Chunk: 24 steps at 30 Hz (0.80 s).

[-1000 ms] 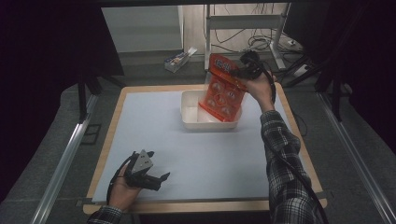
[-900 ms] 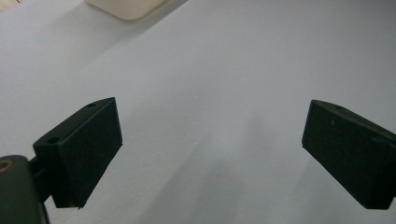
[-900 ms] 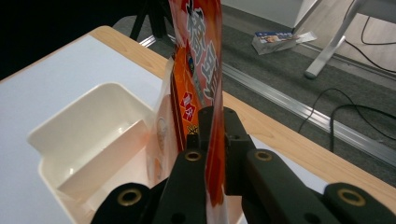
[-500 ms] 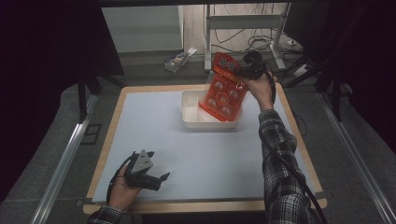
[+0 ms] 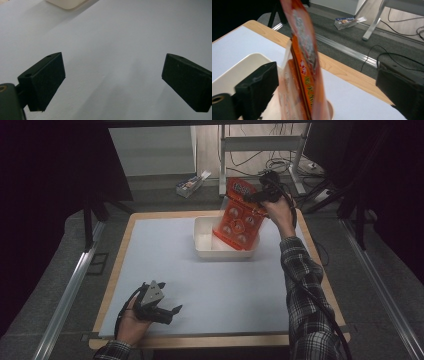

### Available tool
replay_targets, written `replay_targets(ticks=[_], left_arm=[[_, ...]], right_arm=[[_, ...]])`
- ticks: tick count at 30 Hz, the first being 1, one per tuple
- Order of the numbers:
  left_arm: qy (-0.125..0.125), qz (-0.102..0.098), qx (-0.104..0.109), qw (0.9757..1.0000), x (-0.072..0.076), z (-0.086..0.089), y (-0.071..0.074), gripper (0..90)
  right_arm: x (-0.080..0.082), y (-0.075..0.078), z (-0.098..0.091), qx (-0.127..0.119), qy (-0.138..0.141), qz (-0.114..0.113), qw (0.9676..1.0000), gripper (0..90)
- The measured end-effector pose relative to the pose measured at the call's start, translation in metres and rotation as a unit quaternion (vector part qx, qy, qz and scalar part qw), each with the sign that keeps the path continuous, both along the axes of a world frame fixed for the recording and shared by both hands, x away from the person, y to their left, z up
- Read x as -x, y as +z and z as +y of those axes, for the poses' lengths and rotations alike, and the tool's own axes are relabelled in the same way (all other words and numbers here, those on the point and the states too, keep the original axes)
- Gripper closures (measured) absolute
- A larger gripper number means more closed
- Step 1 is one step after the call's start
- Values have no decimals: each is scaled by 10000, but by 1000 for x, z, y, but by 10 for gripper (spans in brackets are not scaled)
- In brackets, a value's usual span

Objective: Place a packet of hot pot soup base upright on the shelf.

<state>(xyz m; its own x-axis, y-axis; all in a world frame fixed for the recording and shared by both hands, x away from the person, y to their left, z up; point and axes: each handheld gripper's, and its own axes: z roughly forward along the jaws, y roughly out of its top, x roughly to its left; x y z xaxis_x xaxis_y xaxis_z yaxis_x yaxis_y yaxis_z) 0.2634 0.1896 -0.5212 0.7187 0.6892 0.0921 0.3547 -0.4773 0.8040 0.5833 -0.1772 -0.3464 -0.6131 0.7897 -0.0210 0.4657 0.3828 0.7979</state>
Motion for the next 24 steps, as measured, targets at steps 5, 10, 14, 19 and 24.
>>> replay_targets(ticks=[5, 10, 14, 19, 24], left_arm=[[-17, 80, 167, 9998, 0, 2, 2, 43], [-49, 147, 308, 9994, 0, 4, 3, 39], [-90, 228, 419, 9988, -2, 5, 2, 33], [-270, 336, 739, 9963, -4, 8, 1, 7], [-289, 356, 778, 9959, -4, 8, -1, 3]], right_arm=[[5, 5, 1, 53, 126, -25, 9999, 22], [10, 9, -3, 38, 199, -22, 9998, 17], [16, 11, -6, 52, 299, -16, 9995, 6], [22, 13, -11, 95, 361, -76, 9993, 0], [30, 15, -16, 144, 357, -103, 9992, 0]])
